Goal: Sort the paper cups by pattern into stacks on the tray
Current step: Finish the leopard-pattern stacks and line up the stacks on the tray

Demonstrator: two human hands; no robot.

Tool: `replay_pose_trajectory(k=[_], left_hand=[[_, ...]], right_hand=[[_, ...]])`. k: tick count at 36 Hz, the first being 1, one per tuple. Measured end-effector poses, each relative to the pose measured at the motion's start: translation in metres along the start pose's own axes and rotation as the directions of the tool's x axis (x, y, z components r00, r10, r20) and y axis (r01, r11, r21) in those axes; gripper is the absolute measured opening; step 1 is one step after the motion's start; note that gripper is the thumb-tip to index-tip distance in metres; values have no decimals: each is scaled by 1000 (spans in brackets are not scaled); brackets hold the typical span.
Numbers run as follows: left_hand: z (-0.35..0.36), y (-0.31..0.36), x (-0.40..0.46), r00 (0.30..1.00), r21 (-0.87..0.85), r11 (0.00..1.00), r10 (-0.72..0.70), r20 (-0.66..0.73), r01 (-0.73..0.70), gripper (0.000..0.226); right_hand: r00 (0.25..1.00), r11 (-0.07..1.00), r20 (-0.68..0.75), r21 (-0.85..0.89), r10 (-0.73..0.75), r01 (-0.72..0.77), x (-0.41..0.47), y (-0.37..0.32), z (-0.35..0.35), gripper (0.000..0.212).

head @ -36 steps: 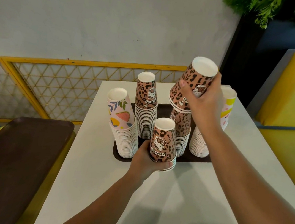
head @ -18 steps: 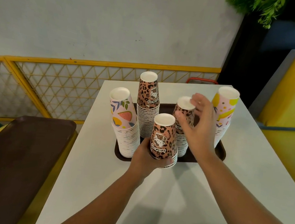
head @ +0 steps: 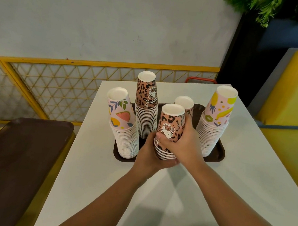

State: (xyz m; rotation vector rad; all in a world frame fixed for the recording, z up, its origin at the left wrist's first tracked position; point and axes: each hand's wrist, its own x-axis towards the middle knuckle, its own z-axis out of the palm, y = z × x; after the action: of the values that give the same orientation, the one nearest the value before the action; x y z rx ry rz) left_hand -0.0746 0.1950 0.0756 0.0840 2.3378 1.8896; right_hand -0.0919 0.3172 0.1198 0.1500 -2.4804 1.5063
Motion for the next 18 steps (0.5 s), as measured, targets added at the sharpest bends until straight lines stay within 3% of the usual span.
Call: replay_pose_trajectory(k=[12,18], left_hand=[[-4,-8,-1,996,33,996,-83,-21,84,95],[-5,-7,-2,994,52,993,-106,-28,107,101]], right_hand=[[980,992,-160,44,-114,122,27,-25,-18,69],[919,971,-345,77,-189,229,52,-55,-38,60]])
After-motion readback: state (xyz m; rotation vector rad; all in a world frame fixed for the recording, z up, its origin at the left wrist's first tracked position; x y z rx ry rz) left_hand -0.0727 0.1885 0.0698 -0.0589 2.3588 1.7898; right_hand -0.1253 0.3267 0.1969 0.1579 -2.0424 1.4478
